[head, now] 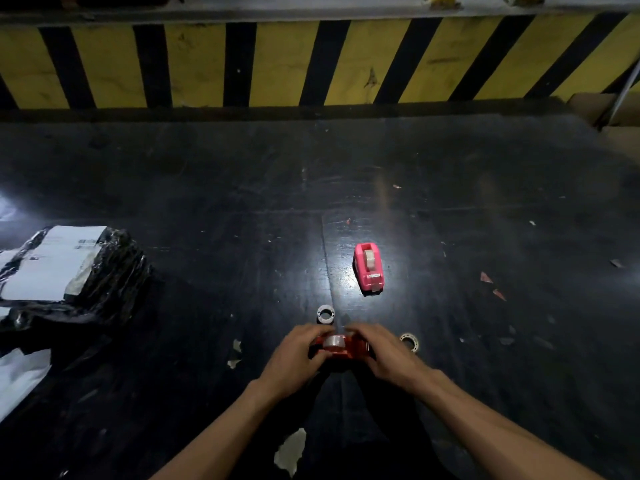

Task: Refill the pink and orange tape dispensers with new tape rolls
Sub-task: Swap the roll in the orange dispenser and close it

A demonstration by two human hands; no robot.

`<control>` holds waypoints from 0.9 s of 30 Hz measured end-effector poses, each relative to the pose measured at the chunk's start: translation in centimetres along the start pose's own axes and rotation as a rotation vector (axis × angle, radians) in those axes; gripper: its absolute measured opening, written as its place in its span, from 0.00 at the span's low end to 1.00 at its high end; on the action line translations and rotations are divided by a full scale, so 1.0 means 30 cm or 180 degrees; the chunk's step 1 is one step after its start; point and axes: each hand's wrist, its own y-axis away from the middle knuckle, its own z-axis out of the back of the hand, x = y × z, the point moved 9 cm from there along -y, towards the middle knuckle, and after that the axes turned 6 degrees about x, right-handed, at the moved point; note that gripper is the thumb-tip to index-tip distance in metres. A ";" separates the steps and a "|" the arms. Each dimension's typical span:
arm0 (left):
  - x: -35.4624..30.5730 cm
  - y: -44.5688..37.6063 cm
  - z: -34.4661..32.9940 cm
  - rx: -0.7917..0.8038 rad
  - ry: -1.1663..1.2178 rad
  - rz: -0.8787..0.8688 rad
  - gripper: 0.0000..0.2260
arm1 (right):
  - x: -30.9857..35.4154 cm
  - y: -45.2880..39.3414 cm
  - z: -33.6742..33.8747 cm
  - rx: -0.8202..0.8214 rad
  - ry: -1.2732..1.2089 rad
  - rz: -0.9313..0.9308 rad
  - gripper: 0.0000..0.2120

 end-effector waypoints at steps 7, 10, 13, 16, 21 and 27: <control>0.001 0.013 0.002 -0.0126 -0.0024 -0.0109 0.16 | 0.030 0.005 0.045 -0.0720 -0.0016 0.0017 0.22; 0.002 0.022 -0.003 -0.0192 0.0073 -0.0098 0.16 | 0.080 0.017 0.067 -0.1223 0.0197 -0.0040 0.15; 0.005 0.032 -0.007 -0.0305 0.0147 -0.0037 0.16 | 0.103 0.015 0.050 -0.1293 0.0347 -0.0261 0.12; 0.009 0.036 -0.016 -0.0333 0.0150 0.0008 0.18 | 0.109 0.008 0.024 -0.1254 0.0480 -0.0441 0.09; 0.007 0.036 -0.013 -0.0368 0.0140 0.0013 0.18 | 0.117 0.001 0.016 -0.1254 0.0182 -0.0512 0.06; 0.017 0.033 -0.011 -0.0366 0.0154 -0.0027 0.17 | 0.111 0.017 0.038 -0.1342 0.0052 -0.0441 0.12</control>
